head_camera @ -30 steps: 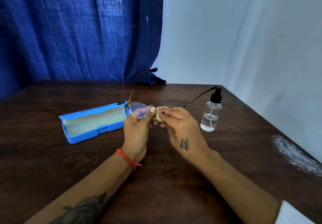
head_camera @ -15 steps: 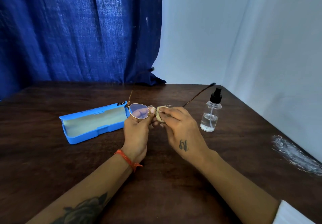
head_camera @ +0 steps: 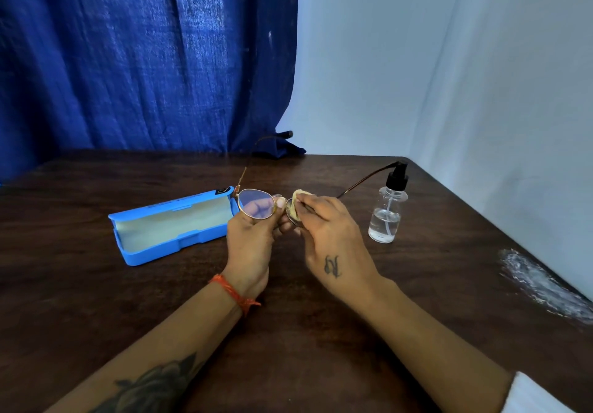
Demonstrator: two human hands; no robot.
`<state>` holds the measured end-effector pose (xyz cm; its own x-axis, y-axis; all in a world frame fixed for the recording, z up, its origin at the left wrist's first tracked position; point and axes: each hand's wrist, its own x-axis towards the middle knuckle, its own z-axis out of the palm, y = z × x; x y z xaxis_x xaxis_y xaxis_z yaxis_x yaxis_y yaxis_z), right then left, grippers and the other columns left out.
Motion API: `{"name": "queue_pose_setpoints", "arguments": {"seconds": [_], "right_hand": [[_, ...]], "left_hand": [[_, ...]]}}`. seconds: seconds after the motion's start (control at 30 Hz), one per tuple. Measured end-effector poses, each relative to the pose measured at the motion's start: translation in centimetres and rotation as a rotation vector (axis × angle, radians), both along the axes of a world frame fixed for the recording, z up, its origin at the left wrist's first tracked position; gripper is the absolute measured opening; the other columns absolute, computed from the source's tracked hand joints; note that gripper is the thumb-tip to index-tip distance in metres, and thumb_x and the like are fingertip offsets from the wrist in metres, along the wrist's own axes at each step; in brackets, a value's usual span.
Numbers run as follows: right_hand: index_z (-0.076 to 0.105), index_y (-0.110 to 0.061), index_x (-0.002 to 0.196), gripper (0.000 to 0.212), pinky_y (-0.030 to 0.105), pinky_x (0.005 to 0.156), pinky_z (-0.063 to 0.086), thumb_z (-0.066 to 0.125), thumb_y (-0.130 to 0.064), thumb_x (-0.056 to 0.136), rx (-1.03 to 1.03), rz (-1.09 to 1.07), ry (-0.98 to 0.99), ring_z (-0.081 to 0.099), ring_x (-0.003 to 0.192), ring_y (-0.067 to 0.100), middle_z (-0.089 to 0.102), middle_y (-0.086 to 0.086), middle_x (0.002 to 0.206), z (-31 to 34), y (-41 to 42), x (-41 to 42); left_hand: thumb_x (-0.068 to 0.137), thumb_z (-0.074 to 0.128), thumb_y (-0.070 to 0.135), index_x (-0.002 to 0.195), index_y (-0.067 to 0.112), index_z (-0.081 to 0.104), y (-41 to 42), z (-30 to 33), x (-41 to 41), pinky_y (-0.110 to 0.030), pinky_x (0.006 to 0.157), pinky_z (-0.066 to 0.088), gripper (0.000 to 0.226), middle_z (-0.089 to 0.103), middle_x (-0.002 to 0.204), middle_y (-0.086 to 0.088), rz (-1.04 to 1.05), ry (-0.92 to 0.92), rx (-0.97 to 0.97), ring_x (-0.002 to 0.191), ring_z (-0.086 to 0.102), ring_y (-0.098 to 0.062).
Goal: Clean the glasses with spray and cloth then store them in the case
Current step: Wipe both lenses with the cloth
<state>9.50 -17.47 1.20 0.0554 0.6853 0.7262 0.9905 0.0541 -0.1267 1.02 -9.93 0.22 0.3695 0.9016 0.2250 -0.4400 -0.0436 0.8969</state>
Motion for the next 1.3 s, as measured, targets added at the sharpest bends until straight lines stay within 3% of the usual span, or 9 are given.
{"name": "queue_pose_setpoints", "arguments": {"seconds": [0.13, 0.27, 0.43, 0.57, 0.8, 0.97, 1.07, 1.2, 1.3], "right_hand": [[0.072, 0.002, 0.090, 0.032, 0.022, 0.084, 0.046, 0.073, 0.016, 0.061, 0.079, 0.109, 0.025, 0.067, 0.085, 0.029, 0.072, 0.015, 0.093, 0.2, -0.4, 0.6], [0.074, -0.001, 0.077, 0.027, 0.030, 0.072, 0.057, 0.072, 0.015, 0.056, 0.114, 0.068, 0.024, 0.068, 0.075, 0.026, 0.074, 0.010, 0.081, 0.3, -0.8, 0.6], [0.070, 0.002, 0.093, 0.028, 0.033, 0.075, 0.054, 0.076, -0.001, 0.065, 0.035, -0.044, 0.003, 0.062, 0.081, 0.030, 0.070, 0.014, 0.093, 0.3, -0.4, 0.3], [0.066, 0.005, 0.105, 0.039, 0.033, 0.085, 0.050, 0.069, 0.010, 0.066, -0.006, 0.019, 0.017, 0.060, 0.094, 0.033, 0.066, 0.016, 0.109, 0.2, 0.0, 0.0], [0.074, -0.002, 0.083, 0.029, 0.022, 0.083, 0.046, 0.077, 0.014, 0.058, 0.078, 0.115, 0.105, 0.068, 0.083, 0.027, 0.074, 0.011, 0.089, 0.4, -0.3, 0.5], [0.075, -0.004, 0.075, 0.035, 0.027, 0.071, 0.056, 0.069, 0.020, 0.051, 0.062, 0.113, -0.007, 0.069, 0.074, 0.026, 0.075, 0.009, 0.080, 0.9, -0.9, 1.1], [0.074, -0.001, 0.081, 0.037, 0.030, 0.075, 0.055, 0.069, 0.019, 0.051, 0.060, 0.017, -0.054, 0.068, 0.078, 0.028, 0.074, 0.012, 0.084, 0.9, -1.0, 1.3], [0.070, 0.000, 0.095, 0.033, 0.030, 0.081, 0.053, 0.079, -0.001, 0.063, -0.008, -0.025, -0.120, 0.065, 0.087, 0.028, 0.071, 0.013, 0.097, 0.4, -0.7, 0.4], [0.071, 0.001, 0.092, 0.033, 0.030, 0.074, 0.055, 0.082, -0.004, 0.061, -0.013, -0.075, -0.201, 0.066, 0.082, 0.028, 0.072, 0.013, 0.093, 0.4, -0.6, 0.4]], "left_hand": [[0.087, 0.056, 0.011, 0.104, -0.006, 0.061, 0.1, -0.1, -0.1, -0.018, 0.064, 0.052, 0.024, 0.065, 0.077, -0.006, -0.004, -0.005, -0.006, 0.070, 0.059, -0.011], [0.087, 0.056, 0.011, 0.099, -0.003, 0.063, 0.1, 0.0, 0.0, -0.018, 0.063, 0.053, 0.020, 0.065, 0.076, -0.006, -0.006, -0.020, -0.034, 0.067, 0.059, -0.008], [0.088, 0.056, 0.013, 0.097, 0.000, 0.065, 0.4, -0.1, -0.1, -0.014, 0.060, 0.052, 0.018, 0.068, 0.074, -0.002, -0.027, -0.011, -0.030, 0.062, 0.061, -0.002], [0.088, 0.055, 0.011, 0.091, 0.005, 0.067, 0.1, -0.3, 0.0, -0.015, 0.058, 0.051, 0.014, 0.066, 0.064, 0.005, -0.062, -0.010, 0.000, 0.060, 0.058, -0.004], [0.088, 0.055, 0.009, 0.090, 0.005, 0.067, -0.1, 0.0, -0.3, -0.016, 0.059, 0.053, 0.013, 0.070, 0.064, 0.005, -0.066, -0.027, -0.007, 0.061, 0.063, -0.003], [0.088, 0.055, 0.008, 0.094, -0.001, 0.064, 0.2, 0.3, -0.4, -0.014, 0.059, 0.053, 0.014, 0.069, 0.070, 0.000, -0.008, -0.049, -0.065, 0.060, 0.063, -0.003], [0.087, 0.056, 0.008, 0.089, 0.004, 0.064, 0.2, 0.4, -0.5, -0.013, 0.058, 0.053, 0.010, 0.071, 0.062, 0.005, 0.002, -0.061, -0.072, 0.058, 0.064, -0.001], [0.087, 0.056, 0.008, 0.087, 0.006, 0.064, 0.1, 0.5, -0.5, -0.013, 0.060, 0.053, 0.009, 0.072, 0.062, 0.005, -0.012, -0.072, -0.090, 0.061, 0.065, -0.002], [0.087, 0.057, 0.008, 0.084, 0.008, 0.065, 0.0, 0.4, -0.5, -0.013, 0.058, 0.053, 0.009, 0.071, 0.060, 0.006, -0.031, -0.069, -0.107, 0.058, 0.064, -0.001]]}}
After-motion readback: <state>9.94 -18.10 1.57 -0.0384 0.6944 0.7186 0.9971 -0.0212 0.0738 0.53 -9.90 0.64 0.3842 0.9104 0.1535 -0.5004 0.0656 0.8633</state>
